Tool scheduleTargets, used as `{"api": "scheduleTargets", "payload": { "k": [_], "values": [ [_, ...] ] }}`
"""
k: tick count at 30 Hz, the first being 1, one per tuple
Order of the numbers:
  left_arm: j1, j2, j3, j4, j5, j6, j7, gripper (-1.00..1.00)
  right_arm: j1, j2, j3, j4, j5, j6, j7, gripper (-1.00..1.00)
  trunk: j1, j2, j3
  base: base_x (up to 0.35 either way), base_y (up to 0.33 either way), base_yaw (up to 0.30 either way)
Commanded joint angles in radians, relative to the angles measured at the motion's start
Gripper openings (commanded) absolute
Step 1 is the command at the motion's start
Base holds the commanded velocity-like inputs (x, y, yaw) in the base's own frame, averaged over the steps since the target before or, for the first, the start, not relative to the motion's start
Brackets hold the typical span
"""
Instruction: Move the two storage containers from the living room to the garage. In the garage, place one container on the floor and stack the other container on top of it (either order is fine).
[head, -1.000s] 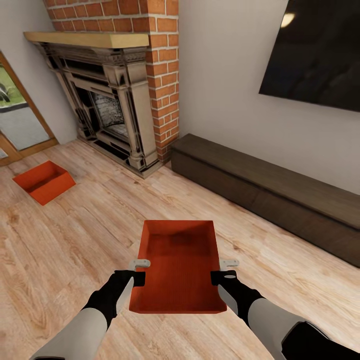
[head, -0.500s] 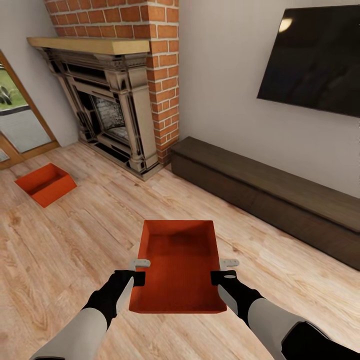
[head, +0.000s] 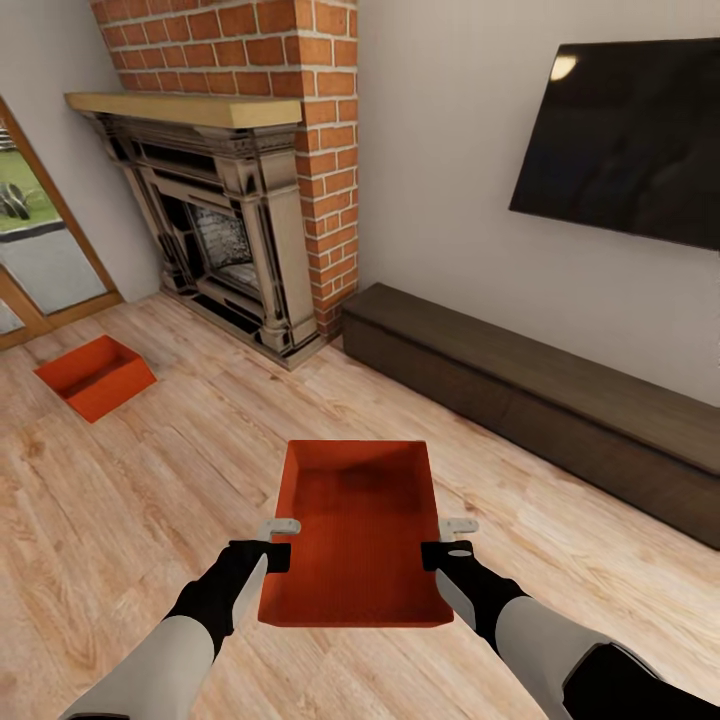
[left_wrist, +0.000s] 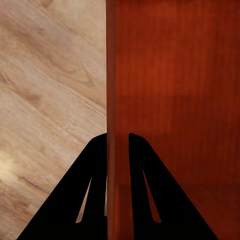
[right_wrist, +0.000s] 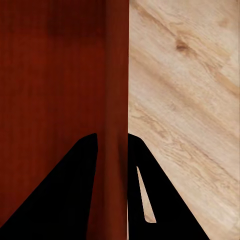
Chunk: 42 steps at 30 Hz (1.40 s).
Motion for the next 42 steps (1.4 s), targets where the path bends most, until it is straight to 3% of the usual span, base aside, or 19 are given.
{"api": "scheduleTargets", "payload": {
  "k": [1, 42],
  "values": [
    [0.000, -0.001, 0.008, 0.000, -0.034, 0.009, 0.019, -1.00, -0.001, 0.000, -0.007, -0.011, 0.017, 0.007, -0.006, -1.00, -0.004, 0.007, 0.004, 0.000, 0.000, 0.000],
    [0.000, -0.001, 0.005, 0.002, -0.038, -0.018, 0.019, -1.00, -0.001, 0.000, -0.008, -0.011, 0.017, 0.006, -0.006, -1.00, -0.161, 0.294, 0.198, 0.000, 0.000, 0.000]
  ]
}}
